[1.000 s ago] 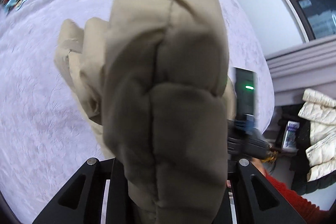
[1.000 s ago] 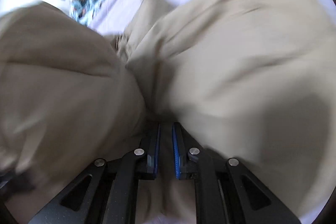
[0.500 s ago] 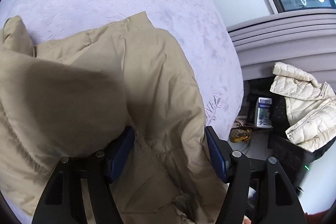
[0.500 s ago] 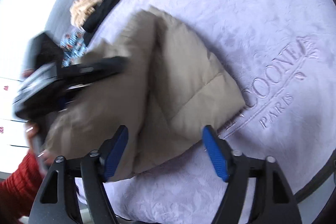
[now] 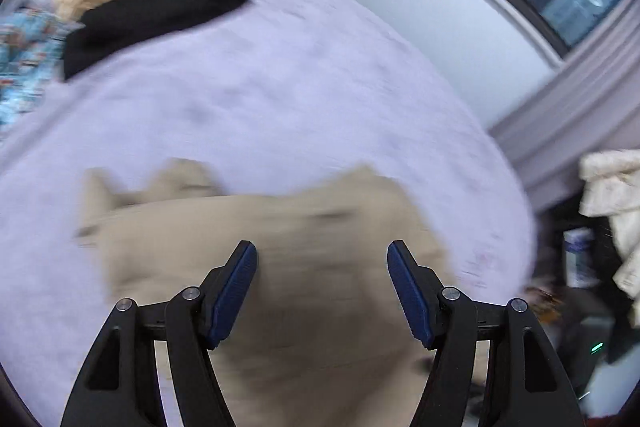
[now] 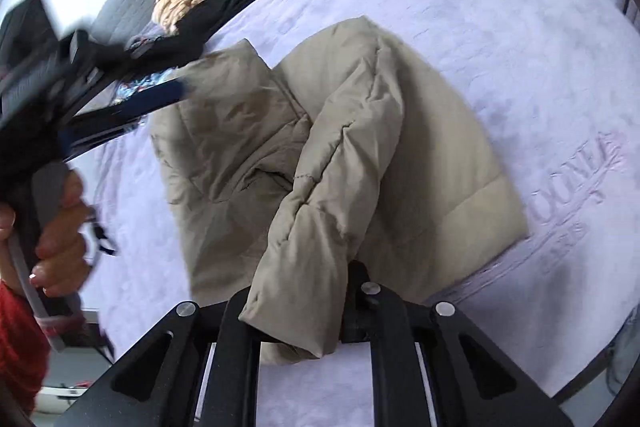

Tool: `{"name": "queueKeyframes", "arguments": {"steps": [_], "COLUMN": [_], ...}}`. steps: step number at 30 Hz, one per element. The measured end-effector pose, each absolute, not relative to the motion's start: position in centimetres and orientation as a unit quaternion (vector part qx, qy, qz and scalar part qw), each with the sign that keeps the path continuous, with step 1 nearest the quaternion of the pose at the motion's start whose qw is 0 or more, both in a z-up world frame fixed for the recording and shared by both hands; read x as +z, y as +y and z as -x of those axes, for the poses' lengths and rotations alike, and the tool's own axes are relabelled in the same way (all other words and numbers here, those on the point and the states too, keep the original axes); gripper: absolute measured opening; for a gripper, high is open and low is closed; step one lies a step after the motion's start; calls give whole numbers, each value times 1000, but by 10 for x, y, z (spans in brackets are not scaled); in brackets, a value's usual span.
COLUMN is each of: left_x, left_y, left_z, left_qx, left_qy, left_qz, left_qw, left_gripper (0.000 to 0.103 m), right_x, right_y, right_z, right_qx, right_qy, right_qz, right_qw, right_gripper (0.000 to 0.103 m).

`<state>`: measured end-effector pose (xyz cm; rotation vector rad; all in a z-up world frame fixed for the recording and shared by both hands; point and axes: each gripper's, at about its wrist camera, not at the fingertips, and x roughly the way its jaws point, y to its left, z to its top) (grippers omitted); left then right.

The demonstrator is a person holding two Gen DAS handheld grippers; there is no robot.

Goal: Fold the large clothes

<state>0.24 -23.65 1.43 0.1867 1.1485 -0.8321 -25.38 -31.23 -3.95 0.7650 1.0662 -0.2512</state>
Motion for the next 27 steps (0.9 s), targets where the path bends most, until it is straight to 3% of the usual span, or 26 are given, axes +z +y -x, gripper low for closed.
{"name": "queueKeyframes", "arguments": {"steps": [5, 12, 20, 23, 27], "left_x": [-39, -82, -99, -99, -99], "left_y": [-211, -294, -327, -325, -324], "left_z": [-27, -13, -17, -14, -11], "left_qx": [-307, -325, -301, -301, -293], "left_qy": [539, 522, 533, 528, 524], "left_qz": [-126, -136, -149, -159, -164], "left_qw": [774, 777, 777, 778, 782], "left_gripper": [68, 68, 68, 69, 70], "right_x": [-56, -71, -119, -100, -34], "right_y": [-328, -379, -438, -447, -441], "right_z": [278, 294, 291, 293, 308], "right_qx": [-140, -181, -162, -168, -209], "right_qy": [509, 507, 484, 485, 450], "right_qz": [-361, -352, -461, -459, -371], "right_qw": [769, 765, 726, 725, 784], "right_gripper": [13, 13, 19, 28, 28]}}
